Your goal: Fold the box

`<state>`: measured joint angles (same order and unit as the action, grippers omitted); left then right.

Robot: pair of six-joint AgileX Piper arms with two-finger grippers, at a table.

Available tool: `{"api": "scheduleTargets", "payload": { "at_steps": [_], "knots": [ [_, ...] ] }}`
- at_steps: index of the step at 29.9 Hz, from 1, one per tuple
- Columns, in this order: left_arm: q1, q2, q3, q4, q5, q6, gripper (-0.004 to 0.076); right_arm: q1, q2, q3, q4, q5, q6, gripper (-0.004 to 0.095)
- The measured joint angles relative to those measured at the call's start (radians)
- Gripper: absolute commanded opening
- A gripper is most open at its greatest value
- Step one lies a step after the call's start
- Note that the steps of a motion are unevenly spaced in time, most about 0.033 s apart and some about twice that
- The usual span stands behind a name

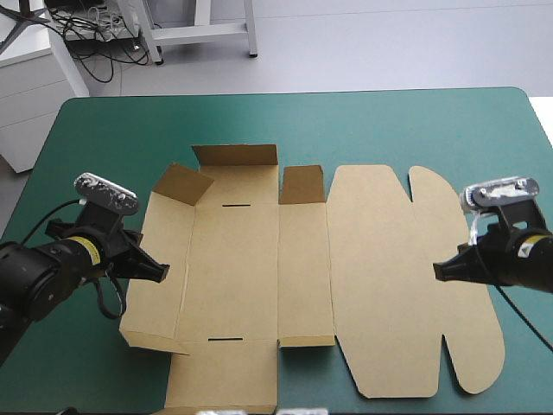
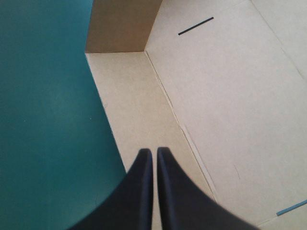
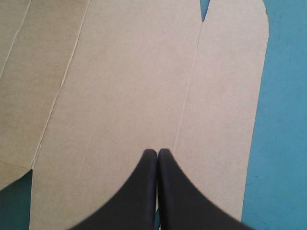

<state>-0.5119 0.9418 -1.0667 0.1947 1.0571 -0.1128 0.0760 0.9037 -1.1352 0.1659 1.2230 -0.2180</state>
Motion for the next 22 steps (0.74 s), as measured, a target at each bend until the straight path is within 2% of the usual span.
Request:
{"api": "scheduleTargets", "payload": {
  "at_steps": [5,9,13,19,22],
  "knots": [
    [0.018,0.102,-0.089,-0.008,0.026,0.003,0.0016,0.000,-0.132,0.093,0.002,-0.001,-0.002,-0.0019],
    [0.114,0.169,-0.144,-0.098,0.039,0.081,0.0016,0.000,-0.222,0.154,-0.003,0.009,-0.002,-0.0019],
    [0.261,0.216,-0.157,-0.278,0.058,0.227,0.0016,0.000,-0.283,0.200,-0.006,0.009,-0.002,-0.0019],
    [0.581,0.266,-0.158,-0.563,0.166,0.488,0.0016,0.000,-0.319,0.219,-0.006,0.016,-0.002,-0.0020],
    [0.732,0.274,-0.158,-0.657,0.179,0.599,0.0016,0.000,-0.320,0.224,-0.006,0.012,-0.002,-0.0020]
  ]
}}
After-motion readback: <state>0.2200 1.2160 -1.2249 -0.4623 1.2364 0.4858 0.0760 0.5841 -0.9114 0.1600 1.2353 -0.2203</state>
